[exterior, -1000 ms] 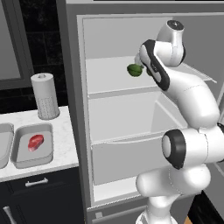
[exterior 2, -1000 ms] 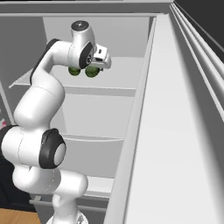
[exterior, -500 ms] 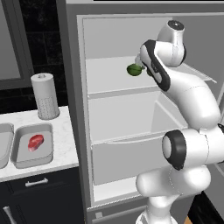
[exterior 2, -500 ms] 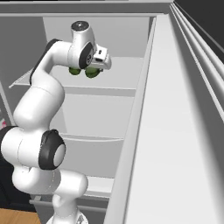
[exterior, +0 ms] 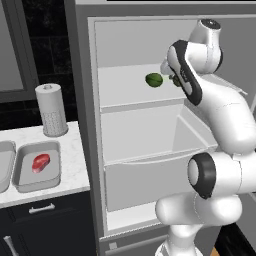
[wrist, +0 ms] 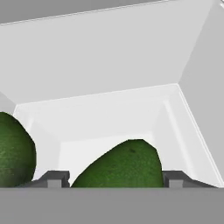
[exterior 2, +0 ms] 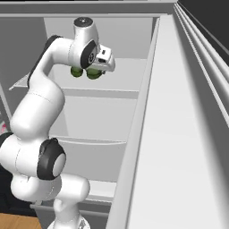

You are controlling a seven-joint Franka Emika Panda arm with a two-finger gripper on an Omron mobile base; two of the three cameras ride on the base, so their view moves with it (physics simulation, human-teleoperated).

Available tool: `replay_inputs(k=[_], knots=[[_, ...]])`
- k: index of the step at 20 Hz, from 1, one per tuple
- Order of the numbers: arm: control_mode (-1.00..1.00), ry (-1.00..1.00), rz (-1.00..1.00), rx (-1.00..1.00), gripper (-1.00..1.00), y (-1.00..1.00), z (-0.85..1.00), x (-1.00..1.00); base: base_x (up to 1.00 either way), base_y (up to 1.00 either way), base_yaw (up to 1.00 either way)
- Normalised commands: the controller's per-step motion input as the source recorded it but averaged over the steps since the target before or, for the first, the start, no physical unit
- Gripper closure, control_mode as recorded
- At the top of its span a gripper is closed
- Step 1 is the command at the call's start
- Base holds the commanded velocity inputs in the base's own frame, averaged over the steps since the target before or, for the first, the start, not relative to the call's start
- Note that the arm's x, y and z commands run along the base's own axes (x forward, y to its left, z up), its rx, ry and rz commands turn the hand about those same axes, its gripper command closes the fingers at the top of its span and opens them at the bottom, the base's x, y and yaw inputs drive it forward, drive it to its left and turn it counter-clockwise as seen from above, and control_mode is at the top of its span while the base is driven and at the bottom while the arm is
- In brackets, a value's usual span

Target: Place one avocado and one steak in each tupperware on the nearby counter, to pack two identical lunches.

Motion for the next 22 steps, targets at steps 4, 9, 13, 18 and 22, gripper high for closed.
replay_inputs(k=[4,9,13,18,22], knots=[[-1.0,-0.39,0.0,0.15,1.0,-0.02,0.12,-1.0,0.0,0.0,0.0],[-1.0,-0.51,0.0,0.24,1.0,0.0,0.15,-1.0,0.0,0.0,0.0],[-1.0,-0.6,0.0,0.18,1.0,0.0,0.6,-1.0,0.0,0.0,0.0],[-1.0,-0.21,-0.01,0.05,1.0,0.01,0.48,-1.0,0.0,0.0,0.0],[-1.0,0.38,0.0,-0.12,1.0,0.26,-0.26,-1.0,0.0,0.0,0.0]])
